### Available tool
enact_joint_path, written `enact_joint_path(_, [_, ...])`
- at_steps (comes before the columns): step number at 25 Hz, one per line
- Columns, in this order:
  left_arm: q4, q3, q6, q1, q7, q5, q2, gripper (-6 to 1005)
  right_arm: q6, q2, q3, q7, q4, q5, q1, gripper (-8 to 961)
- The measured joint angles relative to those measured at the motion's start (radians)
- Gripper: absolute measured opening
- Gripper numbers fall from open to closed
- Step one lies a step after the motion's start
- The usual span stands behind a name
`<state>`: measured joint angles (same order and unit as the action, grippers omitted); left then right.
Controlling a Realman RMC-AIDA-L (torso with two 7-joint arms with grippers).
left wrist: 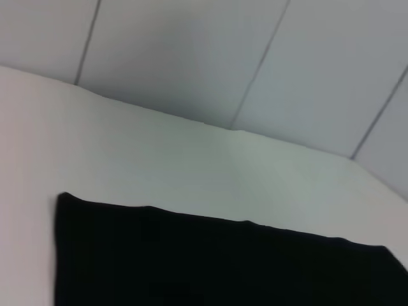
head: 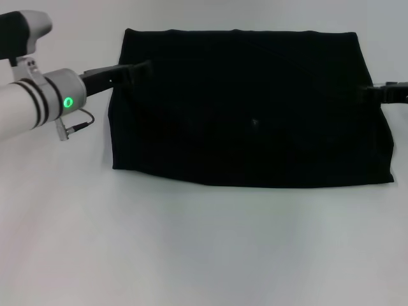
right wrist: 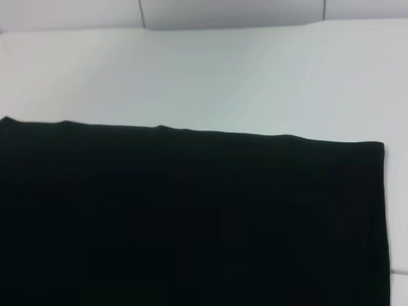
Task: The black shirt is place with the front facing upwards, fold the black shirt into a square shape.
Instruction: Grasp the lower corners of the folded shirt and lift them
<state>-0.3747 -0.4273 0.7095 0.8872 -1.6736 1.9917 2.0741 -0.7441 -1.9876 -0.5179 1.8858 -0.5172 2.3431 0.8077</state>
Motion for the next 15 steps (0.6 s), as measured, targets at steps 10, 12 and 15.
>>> enact_joint_path(10, [-0.274,-0.170,0.361,-0.199,-0.199,-0.003,-0.013,761,-0.297,-0.005,0.006,0.124,-0.217,-0.005,-0.112,688])
enact_joint_path(12, [-0.320,-0.171,0.457,-0.238,-0.193,-0.002,-0.021,759,-0.382,0.002,0.012,0.130,-0.246,-0.016,-0.130,688])
enact_joint_path(15, [-0.334,-0.198,0.521,-0.271,-0.149,0.024,-0.038,757,-0.483,0.019,0.013,0.132,-0.247,-0.038,-0.150,688])
